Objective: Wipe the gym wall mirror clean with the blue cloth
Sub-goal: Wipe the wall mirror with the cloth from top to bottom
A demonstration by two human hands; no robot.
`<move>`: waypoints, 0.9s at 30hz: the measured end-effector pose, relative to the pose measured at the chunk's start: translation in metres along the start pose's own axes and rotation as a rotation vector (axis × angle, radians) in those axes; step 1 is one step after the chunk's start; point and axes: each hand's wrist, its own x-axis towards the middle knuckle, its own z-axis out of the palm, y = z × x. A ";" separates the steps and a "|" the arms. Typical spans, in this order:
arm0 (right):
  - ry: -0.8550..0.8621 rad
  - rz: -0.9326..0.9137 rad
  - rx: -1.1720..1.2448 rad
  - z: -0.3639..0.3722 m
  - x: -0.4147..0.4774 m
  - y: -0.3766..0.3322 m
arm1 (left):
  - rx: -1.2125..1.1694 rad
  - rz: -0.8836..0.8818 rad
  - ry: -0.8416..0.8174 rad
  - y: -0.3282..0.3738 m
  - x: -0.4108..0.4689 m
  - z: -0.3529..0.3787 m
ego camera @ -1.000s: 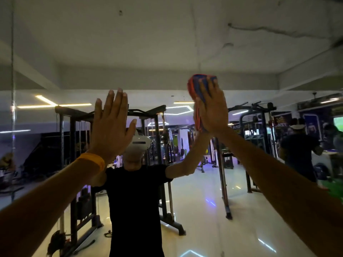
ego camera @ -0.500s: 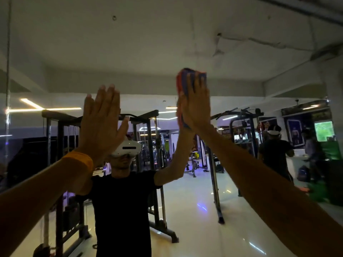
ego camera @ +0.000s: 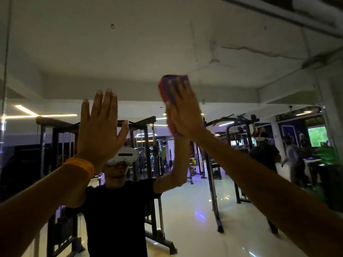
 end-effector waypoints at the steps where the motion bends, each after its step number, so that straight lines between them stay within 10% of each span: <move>1: -0.062 -0.200 0.026 0.001 -0.012 -0.025 | -0.005 -0.003 0.004 0.000 0.000 0.000; 5: -0.134 -0.448 -0.020 -0.002 0.014 -0.002 | -0.027 0.024 0.000 -0.009 0.004 -0.006; 10: -0.014 0.359 -0.019 -0.010 0.070 0.045 | -0.012 -0.074 0.067 -0.050 0.021 -0.021; 17: -0.201 -0.471 0.029 0.008 -0.002 -0.051 | 0.015 -0.036 0.098 -0.062 0.023 -0.014; 23: -0.023 0.291 0.020 -0.003 -0.001 0.036 | -0.034 -0.070 0.081 -0.051 0.015 -0.021; 27: -0.165 -0.033 0.091 -0.001 -0.083 -0.038 | -0.060 -0.011 -0.003 -0.012 -0.021 -0.012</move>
